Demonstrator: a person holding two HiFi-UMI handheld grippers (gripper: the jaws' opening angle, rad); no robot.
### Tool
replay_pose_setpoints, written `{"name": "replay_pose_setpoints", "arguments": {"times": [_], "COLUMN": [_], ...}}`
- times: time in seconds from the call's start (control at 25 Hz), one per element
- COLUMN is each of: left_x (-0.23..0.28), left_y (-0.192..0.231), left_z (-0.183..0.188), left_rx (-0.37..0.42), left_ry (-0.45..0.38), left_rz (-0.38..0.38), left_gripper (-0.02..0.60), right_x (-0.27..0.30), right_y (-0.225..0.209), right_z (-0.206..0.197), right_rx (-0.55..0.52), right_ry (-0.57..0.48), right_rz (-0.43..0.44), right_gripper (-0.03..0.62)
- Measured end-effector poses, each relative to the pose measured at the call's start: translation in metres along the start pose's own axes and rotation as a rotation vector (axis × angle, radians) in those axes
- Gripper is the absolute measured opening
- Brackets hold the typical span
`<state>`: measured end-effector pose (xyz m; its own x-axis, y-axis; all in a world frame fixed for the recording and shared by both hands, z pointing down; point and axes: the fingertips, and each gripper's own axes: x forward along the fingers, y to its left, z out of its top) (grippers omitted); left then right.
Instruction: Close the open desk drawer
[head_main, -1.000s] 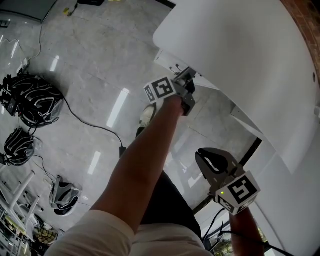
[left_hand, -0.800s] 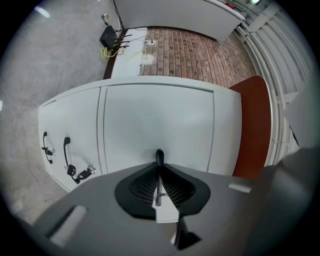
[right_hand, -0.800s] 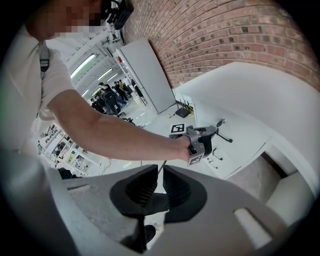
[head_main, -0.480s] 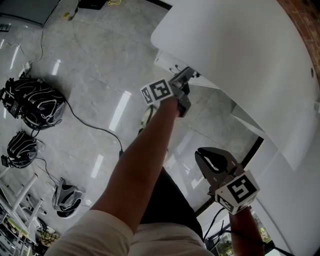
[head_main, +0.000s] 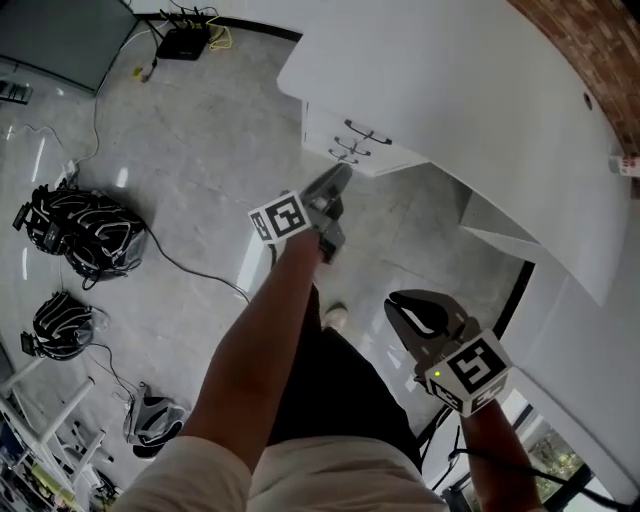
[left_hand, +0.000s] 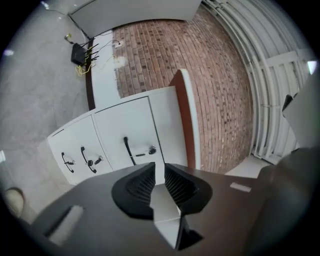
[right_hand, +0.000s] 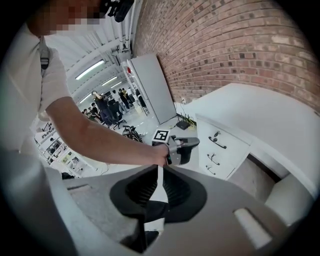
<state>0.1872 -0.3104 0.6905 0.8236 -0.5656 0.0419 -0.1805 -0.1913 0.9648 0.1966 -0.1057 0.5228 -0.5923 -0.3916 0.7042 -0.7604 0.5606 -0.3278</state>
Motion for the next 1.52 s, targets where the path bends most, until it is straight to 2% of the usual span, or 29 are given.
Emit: {"name": "replay_pose_setpoints", "arguments": {"times": [0.12,0.24,0.44,0.64,0.8,1.0,1.12,1.32,1.52], "left_x": [-0.033,-0.068,-0.139,-0.201,-0.234,-0.267,-0.294,-0.348,-0.398], "left_y": [-0.043,-0.091,-0.168,-0.253,-0.319,-0.379,-0.406,-0.436,-0.436], "left_z": [-0.018,-0.034,-0.081,-0.119,-0.157,-0.2,-0.207,-0.189,-0.159], "left_rx": [0.107,0.25,0.441,0.583,0.685,0.793,0.828,0.858,0.891], "left_ry": [0.07,0.131,0.31,0.437,0.588,0.749,0.807,0.847,0.876], "left_rz": [-0.03,-0.037,-0.032,-0.048,-0.122,-0.212,-0.283,-0.358,-0.346], "left_gripper": [0.041,0.017,0.005,0.005,0.005,0.005,0.005,0.005,0.005], "right_x": [-0.024,-0.052,-0.095,-0.134,-0.154,-0.175,-0.177,-0.163,-0.143], "right_y": [0.018,0.034,0.069,0.101,0.126,0.155,0.18,0.233,0.287], "right_z": [-0.011,-0.025,-0.051,-0.077,-0.085,-0.079,-0.07,-0.049,-0.027], "right_rx": [-0.023,-0.027,-0.032,0.015,0.029,0.041,0.048,0.075,0.085], "right_ry": [-0.022,-0.044,-0.09,-0.124,-0.138,-0.17,-0.198,-0.241,-0.269], "right_rz": [-0.014,-0.038,-0.063,-0.077,-0.095,-0.126,-0.151,-0.194,-0.21], "right_gripper": [0.031,0.021,0.018,0.017,0.015,0.015,0.014,0.011,0.006]}}
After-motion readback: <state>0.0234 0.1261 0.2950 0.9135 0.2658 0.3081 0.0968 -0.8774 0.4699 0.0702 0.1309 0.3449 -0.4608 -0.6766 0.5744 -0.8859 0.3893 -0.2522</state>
